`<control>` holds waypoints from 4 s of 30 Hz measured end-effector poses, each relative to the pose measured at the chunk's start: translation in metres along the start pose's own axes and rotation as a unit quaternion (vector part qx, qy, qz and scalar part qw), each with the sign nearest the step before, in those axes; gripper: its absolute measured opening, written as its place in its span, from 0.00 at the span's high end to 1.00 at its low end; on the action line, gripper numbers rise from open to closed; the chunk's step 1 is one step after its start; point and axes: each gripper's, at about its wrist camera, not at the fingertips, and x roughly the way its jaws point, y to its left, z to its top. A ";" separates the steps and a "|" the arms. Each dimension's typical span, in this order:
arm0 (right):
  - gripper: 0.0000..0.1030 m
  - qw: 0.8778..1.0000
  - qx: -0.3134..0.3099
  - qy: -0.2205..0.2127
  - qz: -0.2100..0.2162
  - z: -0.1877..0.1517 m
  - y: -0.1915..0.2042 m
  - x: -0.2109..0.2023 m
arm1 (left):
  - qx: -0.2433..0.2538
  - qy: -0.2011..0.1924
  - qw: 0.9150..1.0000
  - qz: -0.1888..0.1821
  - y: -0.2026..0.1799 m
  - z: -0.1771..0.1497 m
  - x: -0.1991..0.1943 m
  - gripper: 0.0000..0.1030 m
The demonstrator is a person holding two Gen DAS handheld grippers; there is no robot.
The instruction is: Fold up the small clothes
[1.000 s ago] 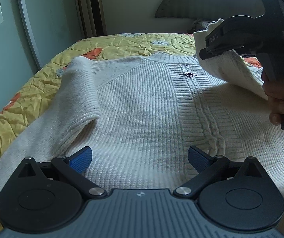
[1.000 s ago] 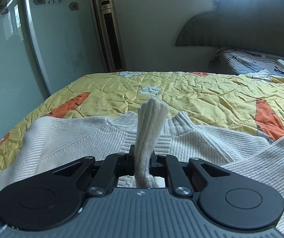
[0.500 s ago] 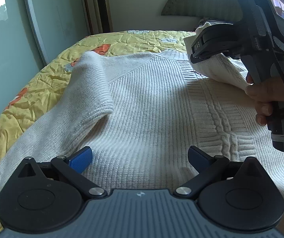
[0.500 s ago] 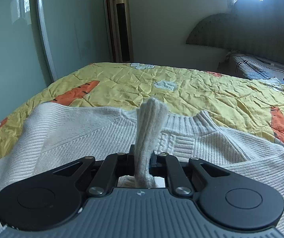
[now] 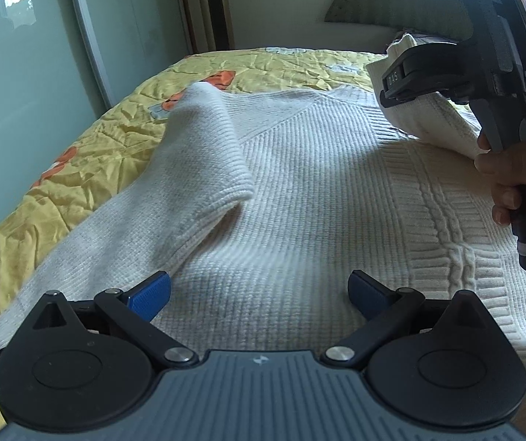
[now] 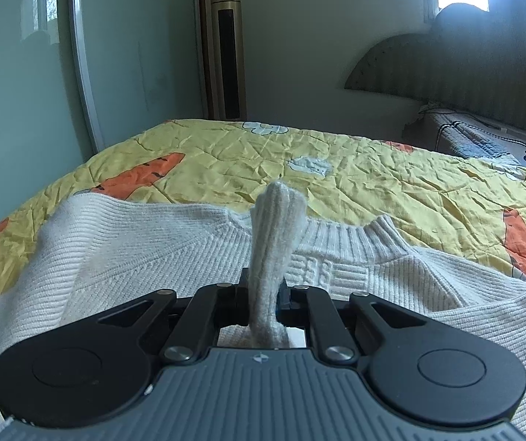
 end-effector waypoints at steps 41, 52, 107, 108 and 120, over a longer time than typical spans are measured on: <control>0.54 0.988 0.103 0.062 0.101 0.004 0.010 0.047 | -0.014 -0.024 1.000 -0.005 0.017 -0.013 -0.032 0.00; 0.40 0.991 0.029 0.062 0.116 0.005 0.017 0.006 | -0.030 -0.022 0.999 -0.018 0.026 -0.015 -0.040 0.00; 0.41 0.991 -0.100 -0.004 0.092 -0.016 0.068 -0.038 | -0.117 -0.019 0.992 0.050 0.107 -0.051 -0.061 0.00; 0.41 0.986 -0.133 -0.022 0.096 -0.020 0.080 -0.047 | -0.136 -0.012 0.989 0.047 0.117 -0.053 -0.061 0.00; 0.39 0.887 -0.420 -0.104 0.162 -0.084 0.190 -0.117 | -0.448 0.009 0.882 -0.145 0.213 -0.091 -0.046 0.00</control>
